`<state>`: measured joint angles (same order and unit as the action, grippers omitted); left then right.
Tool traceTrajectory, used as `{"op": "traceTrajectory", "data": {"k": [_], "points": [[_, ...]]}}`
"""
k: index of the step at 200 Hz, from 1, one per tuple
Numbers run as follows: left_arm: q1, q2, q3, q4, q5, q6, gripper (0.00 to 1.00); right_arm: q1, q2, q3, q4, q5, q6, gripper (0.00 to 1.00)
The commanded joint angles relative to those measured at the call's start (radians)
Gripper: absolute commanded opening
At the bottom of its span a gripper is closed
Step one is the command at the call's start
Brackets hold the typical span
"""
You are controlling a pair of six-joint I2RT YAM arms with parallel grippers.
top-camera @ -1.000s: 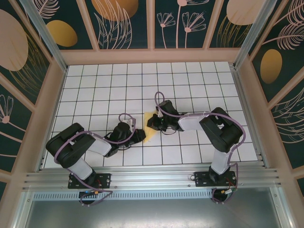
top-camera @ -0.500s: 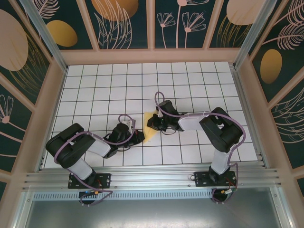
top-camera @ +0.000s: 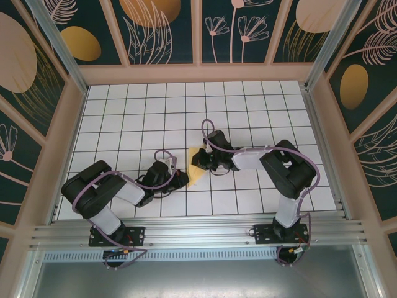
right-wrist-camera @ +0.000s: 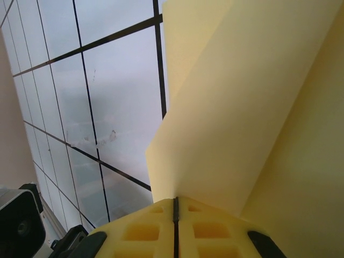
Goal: Fold a paper plane with a square sheet of paper (pick it up from the middle)
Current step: Fourth fold the wing at the center of the table.
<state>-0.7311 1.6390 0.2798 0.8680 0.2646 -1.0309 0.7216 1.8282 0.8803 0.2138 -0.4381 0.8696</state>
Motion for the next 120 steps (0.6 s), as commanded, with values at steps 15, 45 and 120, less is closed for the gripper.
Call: {"op": "traceTrajectory", "data": {"k": [15, 45, 120], "points": [[0.007, 0.028, -0.008, -0.106, -0.043, -0.018, 0.0, 0.006, -0.019, 0.018, 0.001, -0.025, -0.017, 0.11], [0.007, 0.047, -0.005, -0.089, -0.027, -0.023, 0.0, 0.005, 0.004, 0.014, 0.032, -0.062, -0.014, 0.11], [0.007, 0.044, 0.0, -0.11, -0.028, -0.014, 0.0, -0.007, 0.084, 0.022, 0.038, -0.049, -0.005, 0.11]]}}
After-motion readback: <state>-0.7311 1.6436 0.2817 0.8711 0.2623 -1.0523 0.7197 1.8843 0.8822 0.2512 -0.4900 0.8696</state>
